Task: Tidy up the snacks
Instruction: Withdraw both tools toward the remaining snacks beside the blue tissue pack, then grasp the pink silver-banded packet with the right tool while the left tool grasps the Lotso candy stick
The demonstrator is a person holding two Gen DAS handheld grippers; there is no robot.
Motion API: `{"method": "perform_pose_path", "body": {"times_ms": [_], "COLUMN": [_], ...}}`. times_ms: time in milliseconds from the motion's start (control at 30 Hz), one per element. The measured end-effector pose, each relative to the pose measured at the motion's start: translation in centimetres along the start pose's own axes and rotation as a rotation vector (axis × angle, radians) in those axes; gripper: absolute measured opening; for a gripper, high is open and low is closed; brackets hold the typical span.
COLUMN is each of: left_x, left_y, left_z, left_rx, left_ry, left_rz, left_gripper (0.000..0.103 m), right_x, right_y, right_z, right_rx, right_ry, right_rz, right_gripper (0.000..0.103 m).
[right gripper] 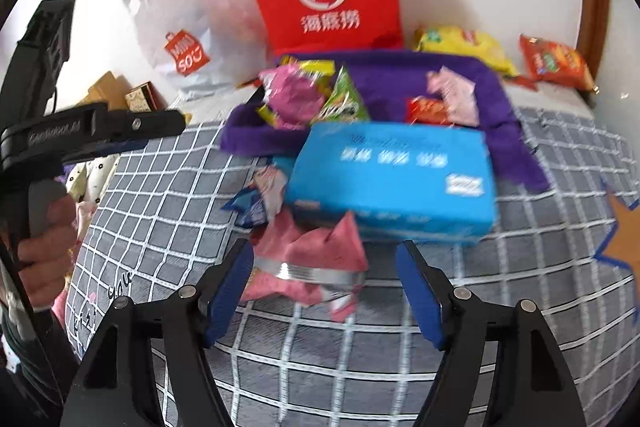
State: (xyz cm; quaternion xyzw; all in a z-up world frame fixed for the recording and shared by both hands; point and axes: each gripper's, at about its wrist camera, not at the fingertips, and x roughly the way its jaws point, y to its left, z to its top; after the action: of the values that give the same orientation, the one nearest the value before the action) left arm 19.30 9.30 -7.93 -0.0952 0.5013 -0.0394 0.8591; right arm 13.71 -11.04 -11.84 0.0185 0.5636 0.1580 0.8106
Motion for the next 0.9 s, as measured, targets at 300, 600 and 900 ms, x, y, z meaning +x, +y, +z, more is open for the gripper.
{"method": "perform_pose_path", "body": {"times_ms": [300, 600, 900], "left_x": [-0.4, 1.4, 4.1], "left_y": [0.7, -0.3, -1.6], "left_z": [-1.7, -2.1, -0.6], "left_rx": [0.029, 0.033, -0.063], "left_ry": [0.000, 0.022, 0.046], "left_rz": [-0.005, -0.022, -0.099], "left_gripper": [0.089, 0.090, 0.089], "right_x": [4.1, 3.8, -1.4], "right_y": [-0.2, -0.1, -3.1], "right_z": [-0.1, -0.9, -2.6], "right_rx": [0.065, 0.027, -0.026], "right_ry": [0.077, 0.063, -0.038], "right_rz": [0.002, 0.037, -0.041], "right_gripper": [0.075, 0.065, 0.064]}}
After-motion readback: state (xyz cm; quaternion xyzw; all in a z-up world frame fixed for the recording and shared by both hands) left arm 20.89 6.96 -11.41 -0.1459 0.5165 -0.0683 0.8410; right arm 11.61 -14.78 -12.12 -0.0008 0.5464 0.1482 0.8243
